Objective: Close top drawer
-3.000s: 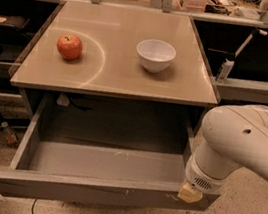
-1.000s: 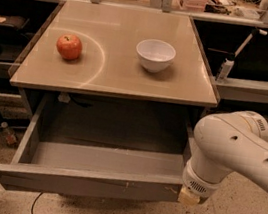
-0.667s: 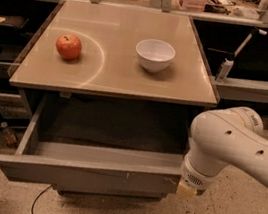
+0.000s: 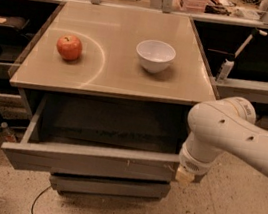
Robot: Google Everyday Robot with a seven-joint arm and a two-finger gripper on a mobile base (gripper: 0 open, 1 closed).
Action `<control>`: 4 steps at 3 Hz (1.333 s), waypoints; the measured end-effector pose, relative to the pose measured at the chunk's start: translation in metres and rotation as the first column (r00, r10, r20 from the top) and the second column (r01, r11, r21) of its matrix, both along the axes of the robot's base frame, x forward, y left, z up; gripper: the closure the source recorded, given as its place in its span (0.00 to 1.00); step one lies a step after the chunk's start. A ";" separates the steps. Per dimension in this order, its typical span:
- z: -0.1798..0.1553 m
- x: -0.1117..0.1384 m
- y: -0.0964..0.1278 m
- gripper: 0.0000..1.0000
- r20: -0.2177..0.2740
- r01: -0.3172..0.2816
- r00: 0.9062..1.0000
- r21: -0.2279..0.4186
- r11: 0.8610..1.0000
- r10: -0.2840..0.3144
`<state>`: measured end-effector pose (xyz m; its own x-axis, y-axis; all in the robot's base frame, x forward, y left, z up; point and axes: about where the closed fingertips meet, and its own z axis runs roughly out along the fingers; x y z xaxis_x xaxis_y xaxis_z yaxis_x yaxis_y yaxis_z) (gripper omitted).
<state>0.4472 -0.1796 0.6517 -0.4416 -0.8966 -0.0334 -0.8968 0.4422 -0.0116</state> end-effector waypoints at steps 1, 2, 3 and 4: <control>-0.009 0.024 0.001 1.00 0.011 0.027 1.000 0.008 1.000 -0.028; -0.009 0.024 0.001 1.00 0.011 0.030 0.999 0.010 0.999 -0.030; 0.000 0.053 -0.005 1.00 0.071 0.109 0.991 0.033 0.993 -0.112; 0.002 0.074 -0.011 1.00 0.105 0.165 0.980 0.035 0.986 -0.168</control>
Offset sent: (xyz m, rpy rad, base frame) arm 0.1042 0.0099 -0.0355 0.0317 -0.0415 -0.1060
